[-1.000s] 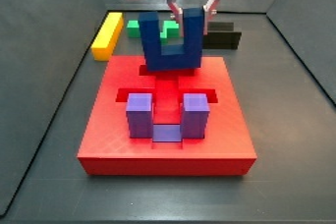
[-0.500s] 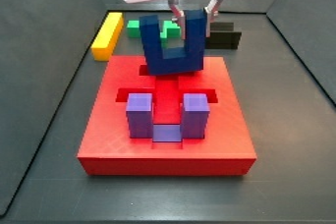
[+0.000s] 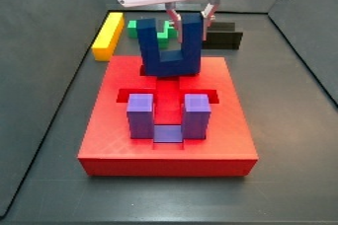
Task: Pick up the blue object. Move up. Move to above the board. Insert the blue object.
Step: Insert the blue object.
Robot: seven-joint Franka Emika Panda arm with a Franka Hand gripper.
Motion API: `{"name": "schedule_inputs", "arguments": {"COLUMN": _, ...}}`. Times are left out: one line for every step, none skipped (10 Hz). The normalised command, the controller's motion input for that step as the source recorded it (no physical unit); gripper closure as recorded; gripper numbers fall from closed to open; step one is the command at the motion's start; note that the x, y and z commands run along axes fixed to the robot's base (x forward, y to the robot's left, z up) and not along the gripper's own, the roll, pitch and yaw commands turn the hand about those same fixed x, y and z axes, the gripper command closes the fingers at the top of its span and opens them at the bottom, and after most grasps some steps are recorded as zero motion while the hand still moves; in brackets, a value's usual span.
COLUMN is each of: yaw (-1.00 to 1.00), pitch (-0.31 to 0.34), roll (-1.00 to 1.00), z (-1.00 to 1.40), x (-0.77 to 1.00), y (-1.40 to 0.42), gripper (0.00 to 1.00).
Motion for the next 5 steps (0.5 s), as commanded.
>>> {"name": "schedule_inputs", "arguments": {"yaw": -0.15, "pitch": 0.0, "roll": 0.0, "z": 0.0, "x": -0.21, "y": 0.0, "gripper": 1.0}}
{"name": "schedule_inputs", "arguments": {"yaw": -0.19, "pitch": 0.0, "roll": 0.01, "z": 0.0, "x": -0.22, "y": 0.0, "gripper": 1.0}}
{"name": "schedule_inputs", "arguments": {"yaw": -0.18, "pitch": 0.0, "roll": 0.0, "z": -0.02, "x": -0.22, "y": 0.0, "gripper": 1.0}}
{"name": "schedule_inputs", "arguments": {"yaw": -0.15, "pitch": 0.0, "roll": 0.0, "z": -0.06, "x": -0.25, "y": 0.0, "gripper": 1.0}}
{"name": "schedule_inputs", "arguments": {"yaw": -0.09, "pitch": -0.01, "roll": 0.0, "z": -0.09, "x": -0.25, "y": -0.04, "gripper": 1.0}}
